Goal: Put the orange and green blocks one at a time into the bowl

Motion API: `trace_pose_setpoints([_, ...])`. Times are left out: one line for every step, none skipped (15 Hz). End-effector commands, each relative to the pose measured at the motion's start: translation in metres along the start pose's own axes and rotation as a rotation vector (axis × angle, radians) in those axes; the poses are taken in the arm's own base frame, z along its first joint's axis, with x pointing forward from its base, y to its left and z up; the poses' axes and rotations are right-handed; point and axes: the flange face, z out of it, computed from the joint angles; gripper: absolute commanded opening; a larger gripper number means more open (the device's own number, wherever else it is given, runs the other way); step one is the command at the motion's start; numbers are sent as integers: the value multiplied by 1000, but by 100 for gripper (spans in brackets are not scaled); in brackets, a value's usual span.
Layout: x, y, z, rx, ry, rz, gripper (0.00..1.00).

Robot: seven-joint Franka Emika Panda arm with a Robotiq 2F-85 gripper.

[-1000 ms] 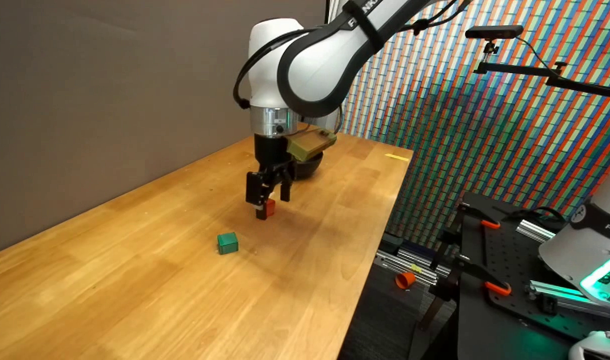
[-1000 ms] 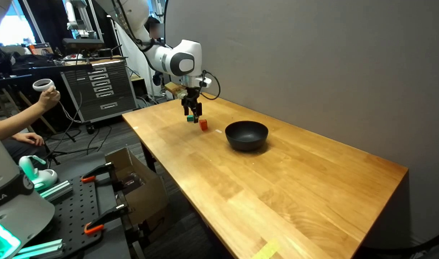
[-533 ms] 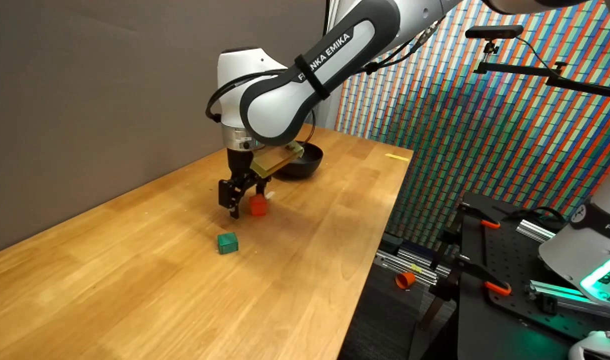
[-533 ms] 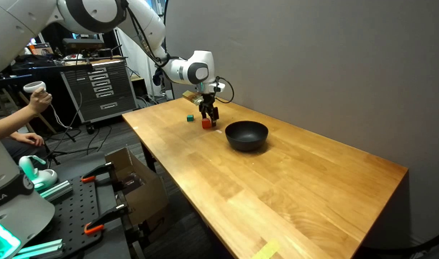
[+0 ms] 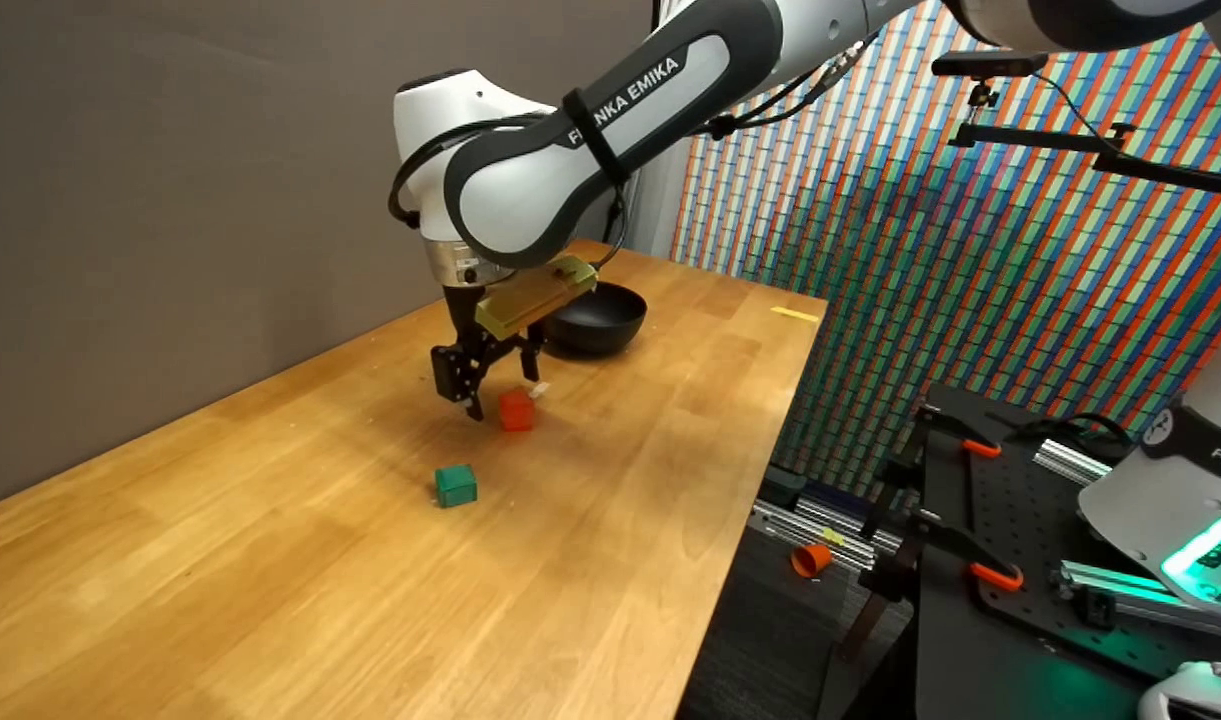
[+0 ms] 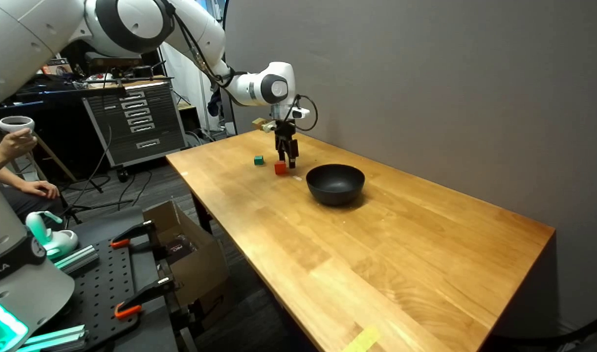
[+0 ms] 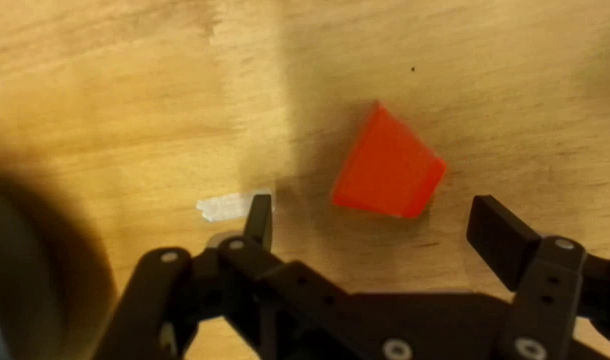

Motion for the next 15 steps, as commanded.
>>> trace_pose_setpoints([-13, -6, -10, -26, -58, 65, 100])
trace_pose_setpoints([-15, -8, -8, -28, -64, 73, 100])
trace_pose_setpoints([-16, -12, -6, -35, -64, 72, 75])
trace_pose_setpoints([-17, -14, -5, -33, -69, 74, 74])
trace_pose_setpoints([-19, -16, -4, -37, -72, 77, 65])
trace_pose_setpoints([-19, -16, -4, -42, -73, 79, 58])
trace_pose_setpoints([-20, -14, -4, -47, -76, 86, 51])
trace_pose_setpoints([-21, -12, -6, -52, -74, 95, 42])
trace_pose_setpoints([-21, -6, -8, -57, -71, 110, 35])
trace_pose_setpoints([-21, -1, -11, -62, -69, 125, 27])
trace_pose_setpoints([-19, 8, -14, -70, -58, 146, 20])
trace_pose_setpoints([-17, 16, -17, -82, -48, 167, 12])
trace_pose_setpoints([-14, 27, -21, -92, -34, 189, 12])
trace_pose_setpoints([-10, 40, -26, -110, -15, 214, 12])
trace_pose_setpoints([-7, 52, -31, -129, 4, 235, 12])
